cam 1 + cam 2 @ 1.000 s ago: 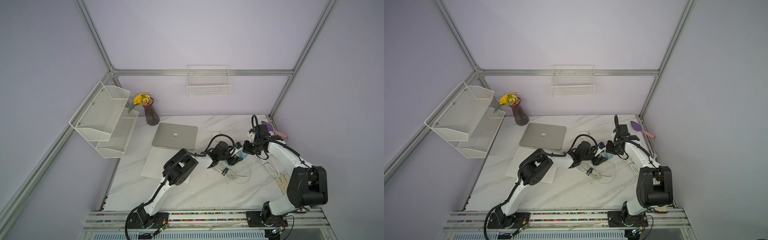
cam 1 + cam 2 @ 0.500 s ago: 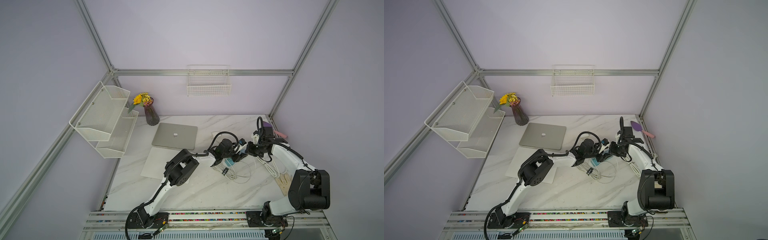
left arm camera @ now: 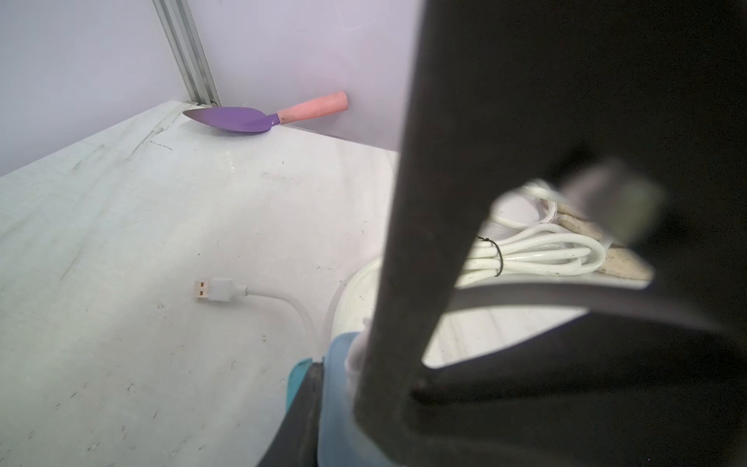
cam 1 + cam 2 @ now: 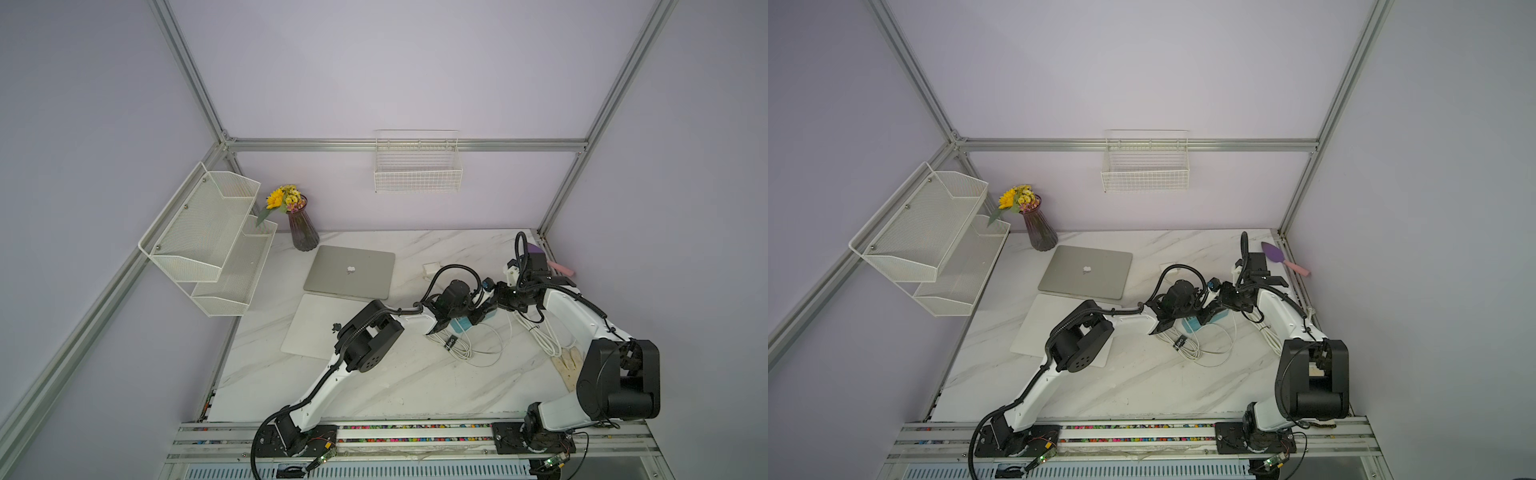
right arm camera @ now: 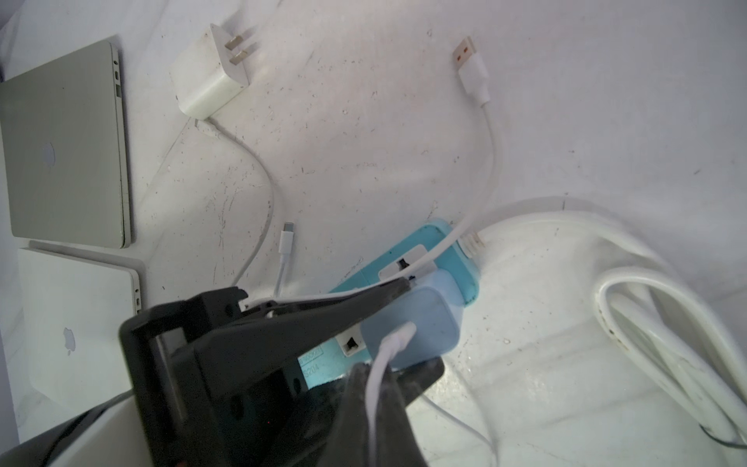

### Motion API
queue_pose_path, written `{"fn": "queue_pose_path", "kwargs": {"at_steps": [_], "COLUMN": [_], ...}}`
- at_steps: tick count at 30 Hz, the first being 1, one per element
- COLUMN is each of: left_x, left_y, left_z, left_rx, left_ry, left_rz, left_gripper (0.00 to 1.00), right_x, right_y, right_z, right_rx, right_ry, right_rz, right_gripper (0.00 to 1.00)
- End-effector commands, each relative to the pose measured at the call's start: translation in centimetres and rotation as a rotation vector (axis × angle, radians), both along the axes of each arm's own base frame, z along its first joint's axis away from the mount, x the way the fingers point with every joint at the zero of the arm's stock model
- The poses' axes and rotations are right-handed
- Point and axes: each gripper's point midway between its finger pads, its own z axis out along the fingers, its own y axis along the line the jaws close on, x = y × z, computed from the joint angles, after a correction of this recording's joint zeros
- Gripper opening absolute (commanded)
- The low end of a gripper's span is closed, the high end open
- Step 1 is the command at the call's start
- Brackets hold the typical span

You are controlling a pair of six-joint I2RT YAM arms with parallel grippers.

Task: Unplug the laptop charger
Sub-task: Remove the charging cable from the plug.

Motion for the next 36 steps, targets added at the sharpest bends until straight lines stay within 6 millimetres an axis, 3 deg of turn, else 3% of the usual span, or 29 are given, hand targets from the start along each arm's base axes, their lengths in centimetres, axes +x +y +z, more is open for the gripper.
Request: {"fn": "queue_pose_path", "kwargs": {"at_steps": [1, 6, 11, 20, 26, 36], "left_x": [-1.6, -2.2, -3.4, -5.4, -6.5, -6.7], "left_y": [-1.8, -1.8, -1.6, -0.3, -0.2, -0.2], "left_z": [0.7, -0.6, -2.5, -8.8, -11.9, -13.0], "left_rx": [0.008, 0.058, 0.114, 0.237, 0.317, 0.342], "left_ry": [-0.066, -0.071, -0.060, -0.060, -0.056, -0.051], "left_rz": [-0.046, -0.057, -0.085, -0.110, -0.148, -0.151], "left_gripper": [0.09, 0.00, 0.00, 0.00, 0.00, 0.00], "right_x": [-1.2, -1.1, -0.7, 0.0, 0.4, 0.8], "right_y": [0.4, 0.4, 0.1, -0.6, -1.1, -1.3], "right_z": [-1.0, -0.7, 0.4, 3.1, 4.7, 5.6], "right_rx": [0.016, 0.017, 0.006, -0.013, -0.018, -0.009], "right_ry": [0.064, 0.055, 0.020, -0.067, -0.116, -0.143], "right_rz": [-0.006, -0.008, -0.014, -0.038, -0.057, -0.073], "right_gripper": [0.00, 0.00, 0.00, 0.00, 0.00, 0.00]}}
